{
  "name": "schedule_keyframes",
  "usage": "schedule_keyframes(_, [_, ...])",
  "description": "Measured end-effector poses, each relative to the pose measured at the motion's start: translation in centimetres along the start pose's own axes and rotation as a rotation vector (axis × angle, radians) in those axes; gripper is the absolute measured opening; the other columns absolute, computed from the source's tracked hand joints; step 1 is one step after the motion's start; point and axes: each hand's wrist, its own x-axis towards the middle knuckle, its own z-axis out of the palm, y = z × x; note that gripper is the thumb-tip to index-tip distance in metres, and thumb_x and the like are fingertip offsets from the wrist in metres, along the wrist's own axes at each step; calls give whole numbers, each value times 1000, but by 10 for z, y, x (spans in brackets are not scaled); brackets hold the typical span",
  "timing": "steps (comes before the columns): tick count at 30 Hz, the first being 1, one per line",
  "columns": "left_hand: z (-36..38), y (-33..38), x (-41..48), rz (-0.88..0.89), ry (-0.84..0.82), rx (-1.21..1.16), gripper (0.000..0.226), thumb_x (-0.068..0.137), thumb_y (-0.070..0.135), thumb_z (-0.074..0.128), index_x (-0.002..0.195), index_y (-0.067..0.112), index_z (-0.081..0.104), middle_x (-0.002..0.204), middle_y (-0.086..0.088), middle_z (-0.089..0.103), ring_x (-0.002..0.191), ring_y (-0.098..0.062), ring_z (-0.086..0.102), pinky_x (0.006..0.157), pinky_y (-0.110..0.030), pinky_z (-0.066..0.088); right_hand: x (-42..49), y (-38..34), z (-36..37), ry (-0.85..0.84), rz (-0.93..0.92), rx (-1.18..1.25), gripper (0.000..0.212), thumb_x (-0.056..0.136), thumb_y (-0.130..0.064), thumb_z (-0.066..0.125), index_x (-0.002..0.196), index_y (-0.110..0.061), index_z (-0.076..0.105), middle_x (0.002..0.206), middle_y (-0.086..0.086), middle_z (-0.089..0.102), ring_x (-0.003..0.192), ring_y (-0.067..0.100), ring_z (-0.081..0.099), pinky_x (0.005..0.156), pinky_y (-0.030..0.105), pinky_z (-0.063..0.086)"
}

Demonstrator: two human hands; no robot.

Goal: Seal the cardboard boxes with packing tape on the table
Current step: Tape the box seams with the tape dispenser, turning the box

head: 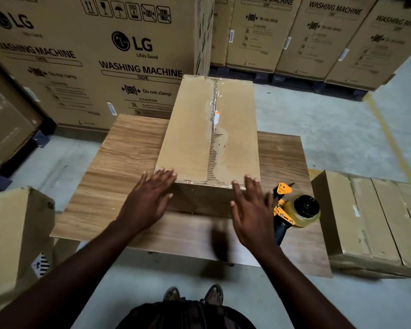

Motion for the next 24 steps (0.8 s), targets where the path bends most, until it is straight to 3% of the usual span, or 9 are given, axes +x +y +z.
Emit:
schedule_keyframes(3, [-8, 7, 9, -298, 87, -269, 57, 101, 39, 51, 152, 14, 42, 159, -3, 34, 148, -18, 28, 122, -41, 21, 5, 2, -4, 77, 244, 72, 61, 97, -46, 42, 151, -17, 43, 164, 21, 24, 152, 39, 19, 118, 54, 20])
schedule_keyframes(5, [-10, 10, 23, -565, 83, -416, 66, 102, 38, 55, 157, 11, 30, 162, -9, 28, 150, -25, 25, 120, -30, 20, 19, -2, -8, 49, 412, 337, 69, 101, -46, 46, 153, -4, 34, 163, 24, 23, 151, 39, 19, 120, 46, 19])
schedule_keyframes(8, [-5, 11, 39, -836, 57, -699, 59, 102, 42, 54, 151, 12, 41, 152, -10, 47, 139, -29, 44, 115, -39, 37, 42, -14, -13, -31, 599, 744, 74, 100, -38, 59, 154, 0, 26, 153, 24, 35, 143, 37, 34, 112, 36, 30])
schedule_keyframes(10, [2, 15, 40, -856, 100, -777, 47, 101, 42, 53, 140, 15, 54, 139, -6, 59, 128, -26, 54, 108, -41, 43, 50, -19, -14, -8, 656, 773, 73, 98, -35, 64, 151, 0, 28, 147, 26, 37, 138, 38, 37, 107, 36, 33])
schedule_keyframes(14, [7, 31, 26, -902, 196, -828, 41, 96, 49, 54, 127, 24, 62, 123, 4, 67, 115, -20, 60, 100, -38, 47, 59, -16, -11, 19, 635, 769, 69, 96, -32, 65, 148, -3, 31, 143, 23, 37, 135, 37, 38, 106, 38, 33])
schedule_keyframes(16, [9, 47, 16, -949, 258, -872, 30, 99, 41, 57, 124, 24, 62, 116, 7, 66, 109, -17, 61, 89, -31, 45, 66, -5, -9, 12, 590, 773, 62, 98, -32, 62, 146, -5, 35, 142, 21, 39, 134, 36, 39, 105, 38, 34])
schedule_keyframes(19, [14, 86, -1, -1036, 352, -951, 36, 96, 32, 65, 128, 16, 57, 118, 3, 66, 108, -15, 62, 85, -26, 44, 87, 21, -11, -46, 496, 760, 52, 103, -33, 54, 144, -5, 39, 143, 21, 40, 135, 33, 37, 104, 35, 33])
schedule_keyframes(22, [17, 107, -18, -1010, 233, -1030, 43, 91, 28, 73, 126, 16, 51, 117, 3, 67, 107, -10, 65, 95, -32, 50, 115, 42, -9, -55, 473, 616, 57, 102, -42, 50, 142, -3, 40, 144, 26, 40, 138, 39, 35, 107, 43, 33])
schedule_keyframes(24, [11, 104, -24, -986, 83, -1039, 42, 91, 31, 72, 127, 17, 55, 118, 5, 67, 107, -7, 64, 99, -35, 51, 120, 29, -11, -43, 508, 406, 73, 101, -49, 47, 152, -1, 28, 157, 27, 25, 148, 42, 20, 116, 54, 25])
